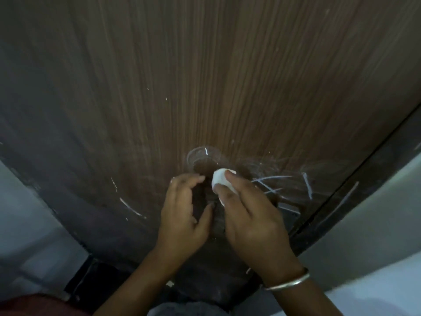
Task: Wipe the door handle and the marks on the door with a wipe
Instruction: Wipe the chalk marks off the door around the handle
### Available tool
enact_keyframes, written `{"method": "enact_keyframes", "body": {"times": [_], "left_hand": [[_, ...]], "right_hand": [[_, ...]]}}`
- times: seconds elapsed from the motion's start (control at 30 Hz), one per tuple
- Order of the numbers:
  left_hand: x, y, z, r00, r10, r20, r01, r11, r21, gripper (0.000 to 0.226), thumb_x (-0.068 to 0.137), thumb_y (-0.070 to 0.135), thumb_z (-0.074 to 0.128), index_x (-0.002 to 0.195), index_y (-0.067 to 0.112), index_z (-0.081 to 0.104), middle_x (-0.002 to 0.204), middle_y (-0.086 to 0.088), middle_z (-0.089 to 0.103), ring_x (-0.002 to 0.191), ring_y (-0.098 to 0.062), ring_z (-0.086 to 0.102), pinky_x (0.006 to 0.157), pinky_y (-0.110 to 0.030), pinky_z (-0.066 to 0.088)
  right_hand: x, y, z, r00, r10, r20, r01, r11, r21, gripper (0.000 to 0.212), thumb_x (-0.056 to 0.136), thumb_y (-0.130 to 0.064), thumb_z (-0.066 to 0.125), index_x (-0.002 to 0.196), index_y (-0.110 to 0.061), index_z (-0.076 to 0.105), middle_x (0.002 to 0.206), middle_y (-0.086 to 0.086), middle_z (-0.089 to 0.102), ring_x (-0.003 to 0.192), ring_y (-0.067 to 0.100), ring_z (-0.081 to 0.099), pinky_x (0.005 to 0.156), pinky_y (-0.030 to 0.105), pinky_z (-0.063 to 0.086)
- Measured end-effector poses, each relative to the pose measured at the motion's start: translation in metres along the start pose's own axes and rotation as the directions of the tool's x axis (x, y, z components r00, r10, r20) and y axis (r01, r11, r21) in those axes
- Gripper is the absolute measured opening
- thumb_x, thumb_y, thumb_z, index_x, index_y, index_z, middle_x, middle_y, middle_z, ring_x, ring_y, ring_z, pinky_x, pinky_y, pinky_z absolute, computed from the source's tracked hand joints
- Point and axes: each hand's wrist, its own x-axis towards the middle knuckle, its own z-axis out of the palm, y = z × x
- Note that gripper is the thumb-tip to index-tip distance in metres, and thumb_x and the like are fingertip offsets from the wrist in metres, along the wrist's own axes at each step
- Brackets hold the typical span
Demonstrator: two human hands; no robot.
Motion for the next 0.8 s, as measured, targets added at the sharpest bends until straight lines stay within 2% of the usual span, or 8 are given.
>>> {"method": "enact_keyframes", "body": {"times": [0.1, 0.2, 0.3, 0.37, 0.47, 0.6, 0.73, 0.8], "left_hand": [[0.009, 0.0, -0.005, 0.993, 0.092, -0.077, -0.079, 0.986, 0.148, 0.055, 0.081, 0.025, 0.055, 0.128, 0.0, 0.04, 0.136, -0.016, 0.041, 0.127, -0.024, 0.039, 0.108, -0.03, 0.032], [0.014, -0.004, -0.007, 0.986, 0.154, -0.064, -0.132, 0.955, 0.265, 0.063, 0.084, 0.022, 0.049, 0.137, -0.001, 0.024, 0.148, -0.022, 0.021, 0.14, -0.032, 0.019, 0.116, -0.04, 0.018], [0.017, -0.011, -0.005, 0.991, 0.135, 0.022, -0.134, 0.927, 0.35, 0.076, 0.082, 0.017, 0.054, 0.143, 0.002, 0.011, 0.152, -0.019, 0.006, 0.144, -0.033, 0.003, 0.116, -0.047, 0.014], [0.018, -0.015, -0.002, 0.99, 0.127, 0.064, -0.142, 0.919, 0.368, 0.081, 0.08, 0.015, 0.057, 0.143, 0.002, 0.007, 0.153, -0.018, 0.002, 0.144, -0.033, 0.0, 0.115, -0.051, 0.016], [0.019, -0.017, 0.001, 0.99, 0.123, 0.072, -0.14, 0.929, 0.342, 0.082, 0.081, 0.015, 0.055, 0.143, 0.002, 0.003, 0.152, -0.019, 0.001, 0.144, -0.033, -0.001, 0.114, -0.053, 0.017], [0.021, -0.017, 0.002, 0.993, 0.099, 0.069, -0.116, 0.94, 0.321, 0.09, 0.076, 0.011, 0.06, 0.142, 0.004, -0.001, 0.152, -0.019, 0.0, 0.143, -0.034, -0.001, 0.114, -0.054, 0.017], [0.023, -0.01, 0.003, 0.989, 0.116, 0.087, -0.137, 0.941, 0.309, 0.083, 0.079, 0.018, 0.052, 0.143, 0.004, 0.001, 0.152, -0.017, 0.0, 0.143, -0.032, -0.004, 0.113, -0.053, 0.015], [0.024, -0.007, 0.004, 0.988, 0.124, 0.093, -0.147, 0.939, 0.311, 0.086, 0.077, 0.012, 0.055, 0.144, 0.007, 0.001, 0.153, -0.015, -0.001, 0.144, -0.028, -0.007, 0.113, -0.053, 0.014]], "right_hand": [[0.009, -0.002, 0.013, 0.982, -0.186, 0.009, 0.187, 0.981, -0.055, 0.034, 0.098, -0.01, 0.048, 0.13, 0.002, 0.05, 0.136, 0.021, 0.05, 0.132, 0.03, 0.043, 0.108, 0.036, 0.039], [0.021, 0.003, 0.031, 0.963, -0.265, 0.042, 0.268, 0.95, -0.161, 0.039, 0.1, -0.01, 0.041, 0.136, 0.004, 0.039, 0.143, 0.02, 0.038, 0.137, 0.032, 0.033, 0.113, 0.042, 0.031], [0.029, 0.008, 0.047, 0.977, -0.151, 0.152, 0.201, 0.893, -0.402, 0.047, 0.099, -0.019, 0.034, 0.143, -0.002, 0.029, 0.15, 0.013, 0.021, 0.142, 0.026, 0.019, 0.115, 0.049, 0.017], [0.028, 0.005, 0.056, 0.976, -0.111, 0.19, 0.19, 0.857, -0.479, 0.054, 0.098, -0.025, 0.032, 0.146, -0.004, 0.02, 0.153, 0.012, 0.014, 0.143, 0.023, 0.012, 0.115, 0.05, 0.008], [0.026, 0.002, 0.063, 0.969, -0.112, 0.218, 0.212, 0.828, -0.52, 0.058, 0.098, -0.03, 0.029, 0.148, -0.005, 0.013, 0.155, 0.011, 0.007, 0.144, 0.022, 0.007, 0.116, 0.051, -0.002], [0.029, 0.002, 0.06, 0.967, -0.104, 0.233, 0.222, 0.794, -0.566, 0.061, 0.097, -0.032, 0.029, 0.15, -0.009, 0.009, 0.157, 0.008, 0.002, 0.145, 0.02, 0.005, 0.114, 0.054, -0.006], [0.024, 0.003, 0.056, 0.982, -0.035, 0.186, 0.138, 0.805, -0.578, 0.062, 0.097, -0.033, 0.03, 0.15, -0.01, 0.008, 0.158, 0.005, 0.0, 0.145, 0.021, 0.0, 0.114, 0.057, -0.007], [0.016, 0.006, 0.055, 0.985, 0.006, 0.175, 0.098, 0.811, -0.577, 0.065, 0.095, -0.036, 0.031, 0.15, -0.007, 0.009, 0.158, 0.007, -0.001, 0.146, 0.024, -0.001, 0.113, 0.058, -0.009]]}}
